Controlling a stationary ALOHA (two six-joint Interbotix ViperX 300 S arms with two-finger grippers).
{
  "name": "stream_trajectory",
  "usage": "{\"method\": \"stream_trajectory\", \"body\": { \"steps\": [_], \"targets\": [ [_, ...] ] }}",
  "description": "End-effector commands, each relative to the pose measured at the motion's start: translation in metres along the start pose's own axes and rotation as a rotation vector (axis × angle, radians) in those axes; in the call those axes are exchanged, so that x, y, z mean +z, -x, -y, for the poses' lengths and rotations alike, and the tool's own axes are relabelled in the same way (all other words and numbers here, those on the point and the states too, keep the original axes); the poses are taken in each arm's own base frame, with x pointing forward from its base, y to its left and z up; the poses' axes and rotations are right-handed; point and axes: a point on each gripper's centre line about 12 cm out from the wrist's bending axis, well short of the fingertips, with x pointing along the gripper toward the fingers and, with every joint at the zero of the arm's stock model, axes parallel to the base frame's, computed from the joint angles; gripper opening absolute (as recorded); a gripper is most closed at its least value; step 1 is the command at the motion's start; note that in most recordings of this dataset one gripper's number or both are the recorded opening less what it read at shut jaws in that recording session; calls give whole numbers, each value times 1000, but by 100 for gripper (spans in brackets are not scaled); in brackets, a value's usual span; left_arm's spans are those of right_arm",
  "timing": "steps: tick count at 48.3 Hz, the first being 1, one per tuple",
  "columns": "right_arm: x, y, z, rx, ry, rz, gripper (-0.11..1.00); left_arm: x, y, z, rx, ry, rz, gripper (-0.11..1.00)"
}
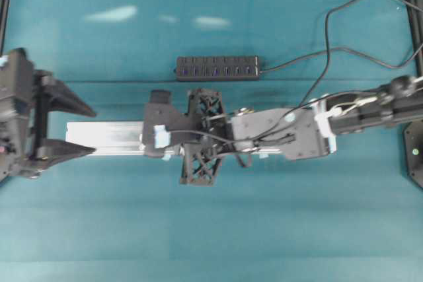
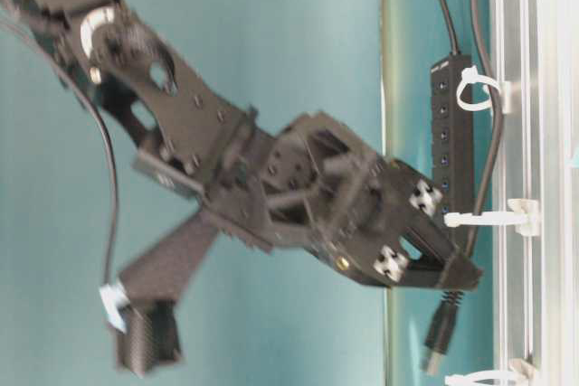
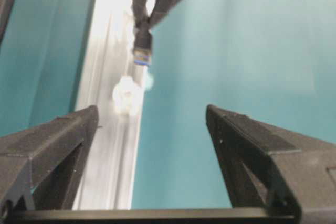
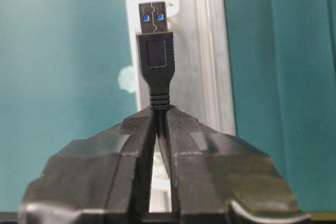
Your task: Pass the USB cable through three rings with both arms.
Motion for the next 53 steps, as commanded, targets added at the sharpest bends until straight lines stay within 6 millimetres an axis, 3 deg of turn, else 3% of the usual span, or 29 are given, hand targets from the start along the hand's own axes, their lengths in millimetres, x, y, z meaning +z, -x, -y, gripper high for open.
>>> {"method": "stream_trajectory", "body": {
  "steps": [1, 14, 32, 53],
  "targets": [
    [7, 1, 2, -8, -13, -17, -7, 3, 8, 1, -1, -2, 5, 91],
    [4, -7, 4, -39, -16, -110, -7, 0, 10, 0, 2, -1, -12, 91],
    [-4, -5, -10, -25, 10, -130, -7, -3, 9, -1, 5, -3, -23, 91],
    [-1, -10, -6, -21, 1, -105, -7, -2, 10, 0, 2, 1, -17, 91]
  ]
}}
